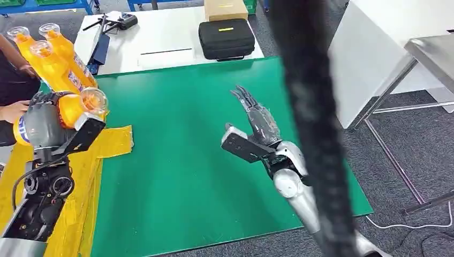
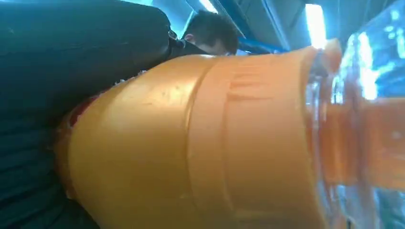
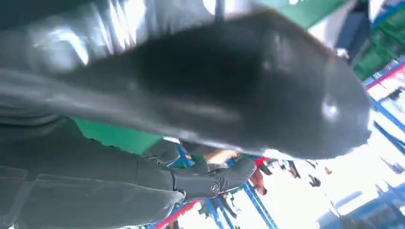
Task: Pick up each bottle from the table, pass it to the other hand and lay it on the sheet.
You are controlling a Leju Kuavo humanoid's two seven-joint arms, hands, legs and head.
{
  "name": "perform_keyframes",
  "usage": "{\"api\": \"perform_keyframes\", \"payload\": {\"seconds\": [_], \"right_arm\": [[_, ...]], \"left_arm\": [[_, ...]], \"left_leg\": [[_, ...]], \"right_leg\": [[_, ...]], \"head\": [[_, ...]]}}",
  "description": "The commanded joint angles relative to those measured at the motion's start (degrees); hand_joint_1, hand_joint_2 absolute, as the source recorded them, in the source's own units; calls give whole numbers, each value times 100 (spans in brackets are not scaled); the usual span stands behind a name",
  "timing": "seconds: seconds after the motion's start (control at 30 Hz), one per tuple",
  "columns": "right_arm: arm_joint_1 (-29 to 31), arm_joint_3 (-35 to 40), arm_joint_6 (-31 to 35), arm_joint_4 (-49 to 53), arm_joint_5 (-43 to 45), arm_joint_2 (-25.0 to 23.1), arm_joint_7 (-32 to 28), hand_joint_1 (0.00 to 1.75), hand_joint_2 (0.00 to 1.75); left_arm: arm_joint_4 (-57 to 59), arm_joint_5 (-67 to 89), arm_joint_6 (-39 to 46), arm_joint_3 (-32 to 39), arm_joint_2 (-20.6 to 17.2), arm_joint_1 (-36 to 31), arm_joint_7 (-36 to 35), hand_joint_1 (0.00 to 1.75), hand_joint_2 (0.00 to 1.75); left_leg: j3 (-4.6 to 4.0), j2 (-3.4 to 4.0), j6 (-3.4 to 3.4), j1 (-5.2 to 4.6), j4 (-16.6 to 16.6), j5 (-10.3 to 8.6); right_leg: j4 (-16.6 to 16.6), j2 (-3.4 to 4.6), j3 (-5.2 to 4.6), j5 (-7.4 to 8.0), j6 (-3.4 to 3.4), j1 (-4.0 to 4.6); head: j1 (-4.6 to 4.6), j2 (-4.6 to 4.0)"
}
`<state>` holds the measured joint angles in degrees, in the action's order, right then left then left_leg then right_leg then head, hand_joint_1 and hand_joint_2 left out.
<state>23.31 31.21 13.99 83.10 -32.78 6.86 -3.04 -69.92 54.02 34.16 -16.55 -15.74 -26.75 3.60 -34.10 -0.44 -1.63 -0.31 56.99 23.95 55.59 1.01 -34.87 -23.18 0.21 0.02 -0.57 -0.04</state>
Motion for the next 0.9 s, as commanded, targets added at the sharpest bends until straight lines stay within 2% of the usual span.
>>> {"api": "perform_keyframes", "payload": {"seconds": [0.03,0.1,0.17,0.4,0.43,0.53,0.57,0.87,0.9], "right_arm": [[75,-476,125,531,552,276,-304,0,0],[44,-539,92,509,770,285,-452,0,0],[-12,-584,130,487,777,280,-511,0,0],[-130,-593,140,553,759,295,-515,0,0],[-129,-580,128,575,745,280,-481,0,0],[-150,-592,133,613,720,282,-452,0,0],[-195,-611,140,656,700,292,-422,0,0],[-361,-695,136,766,631,333,-348,0,0],[-395,-776,102,770,559,319,-303,0,0]], "left_arm": [[2576,1503,-1103,-1208,-85,-441,-231,175,175],[3253,1500,-2114,-1746,-31,-668,-110,175,175],[3505,1425,-2518,-1996,36,-738,1,175,175],[3881,1347,-3253,-2557,167,-905,215,175,175],[3945,1300,-3353,-2612,191,-940,218,0,175],[3969,1213,-3396,-2616,205,-949,226,0,175],[3961,1091,-3440,-2600,201,-951,321,0,0],[3703,762,-3368,-2478,112,-897,346,0,0],[2926,223,-3500,-2402,-159,-743,343,0,0]], "left_leg": [[29,-18,9,-9,-10,3],[30,-21,10,-7,-7,4],[15,-15,6,-6,-5,0],[31,-44,9,-13,-10,-3],[26,-48,3,-15,-9,-4],[46,-39,3,-14,-11,-3],[52,-27,15,-11,-10,-3],[69,-39,5,-12,-12,-6],[71,-35,9,-9,-12,-8]], "right_leg": [[-2,-26,31,-12,5,-9],[-2,-28,35,-13,6,-6],[-3,-20,19,-6,4,-6],[-4,-53,40,-11,4,-12],[-3,-49,36,-6,5,-14],[-3,-45,58,-4,5,-14],[-5,-41,64,1,6,-11],[-4,-43,79,0,3,-11],[-6,-41,79,2,3,-9]], "head": [[-2,0],[-2,0],[2,0],[-2,0],[-2,0],[-2,0],[-4,0],[-4,0],[-2,0]]}}
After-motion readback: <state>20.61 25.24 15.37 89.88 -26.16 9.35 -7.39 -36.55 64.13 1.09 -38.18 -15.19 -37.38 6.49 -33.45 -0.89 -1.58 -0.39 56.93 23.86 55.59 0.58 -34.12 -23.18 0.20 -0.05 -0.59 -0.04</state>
